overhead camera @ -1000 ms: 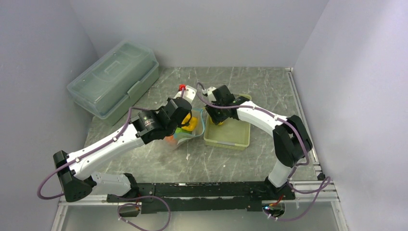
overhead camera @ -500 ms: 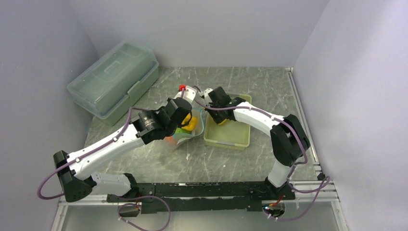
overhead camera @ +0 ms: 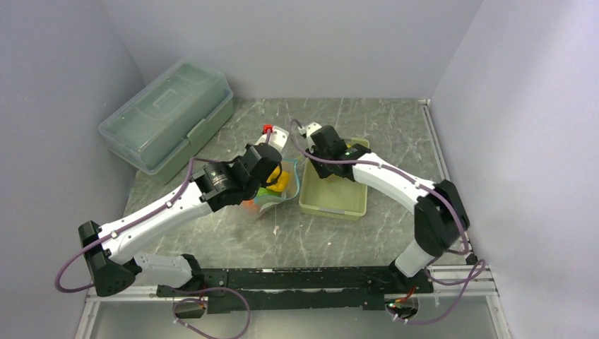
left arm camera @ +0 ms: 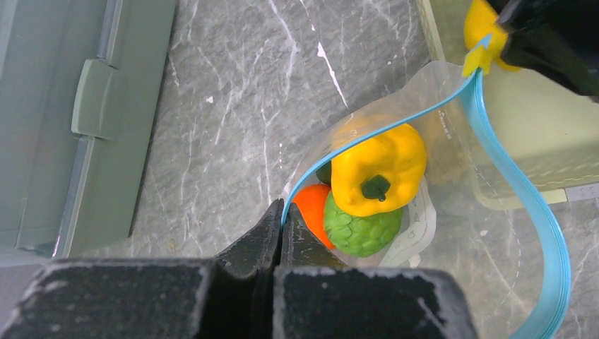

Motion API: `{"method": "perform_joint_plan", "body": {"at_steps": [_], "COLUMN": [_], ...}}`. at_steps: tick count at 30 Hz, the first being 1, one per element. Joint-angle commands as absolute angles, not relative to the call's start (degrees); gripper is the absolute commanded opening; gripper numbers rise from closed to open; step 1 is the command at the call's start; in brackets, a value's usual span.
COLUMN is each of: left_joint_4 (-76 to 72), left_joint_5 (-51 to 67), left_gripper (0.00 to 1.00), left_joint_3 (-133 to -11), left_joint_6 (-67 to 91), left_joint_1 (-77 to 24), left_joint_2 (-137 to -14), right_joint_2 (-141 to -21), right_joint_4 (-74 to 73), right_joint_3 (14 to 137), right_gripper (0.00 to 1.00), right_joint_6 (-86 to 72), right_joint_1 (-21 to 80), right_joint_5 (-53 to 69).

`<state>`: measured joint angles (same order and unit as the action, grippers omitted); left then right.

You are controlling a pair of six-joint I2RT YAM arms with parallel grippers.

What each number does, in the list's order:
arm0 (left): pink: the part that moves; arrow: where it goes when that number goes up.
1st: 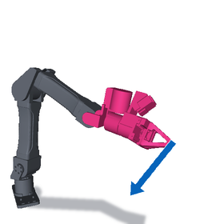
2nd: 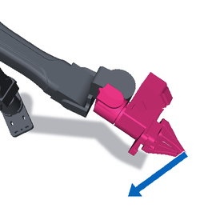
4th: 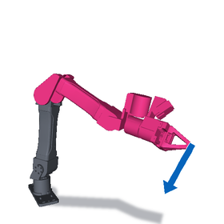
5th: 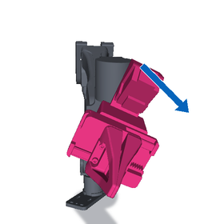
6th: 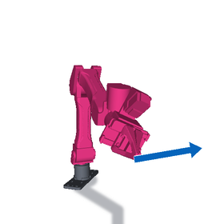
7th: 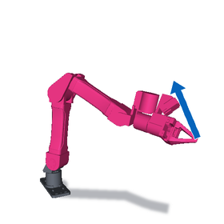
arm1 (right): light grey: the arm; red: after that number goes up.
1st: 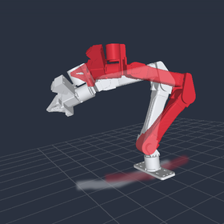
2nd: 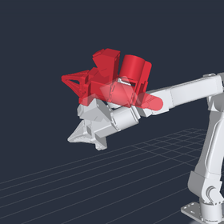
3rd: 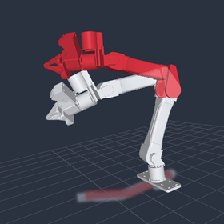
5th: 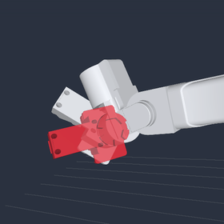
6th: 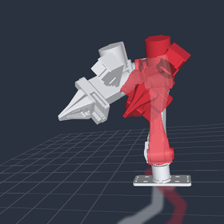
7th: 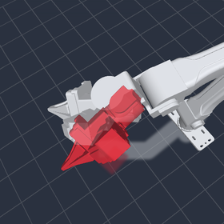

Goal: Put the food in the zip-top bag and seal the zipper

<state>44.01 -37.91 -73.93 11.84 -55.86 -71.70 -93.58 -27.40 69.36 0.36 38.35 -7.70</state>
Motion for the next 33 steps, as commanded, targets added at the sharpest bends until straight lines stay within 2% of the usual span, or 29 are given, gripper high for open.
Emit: {"method": "perform_joint_plan", "body": {"at_steps": [1,8,15,26,33], "left_joint_4": [42.37,42.19,41.99,42.14,41.49], "left_joint_5": [-39.29,-39.11,-39.20,-39.55,-39.52], "left_gripper": [0.00,0.00,0.00,0.00,0.00], "left_joint_3": [-73.72,-73.90,-74.09,-74.90,-74.95], "left_joint_6": [12.90,12.93,12.88,12.96,13.00], "left_joint_1": [-55.90,-55.90,-55.90,-55.90,-55.90], "left_joint_2": [-70.13,-70.56,-70.93,-70.97,-70.84], "right_joint_2": [-85.41,-76.50,-66.91,-52.34,-45.30], "right_joint_4": [-25.63,-24.87,-20.74,-6.03,7.27], "right_joint_3": [68.10,67.07,64.61,57.83,50.31], "right_gripper": [0.00,0.00,0.00,0.00,0.00], "right_joint_6": [-4.08,-8.93,-14.69,-30.05,-44.32], "right_joint_1": [38.32,37.22,34.26,31.60,31.02], "right_joint_5": [-8.85,-4.52,6.00,20.08,23.05]}}
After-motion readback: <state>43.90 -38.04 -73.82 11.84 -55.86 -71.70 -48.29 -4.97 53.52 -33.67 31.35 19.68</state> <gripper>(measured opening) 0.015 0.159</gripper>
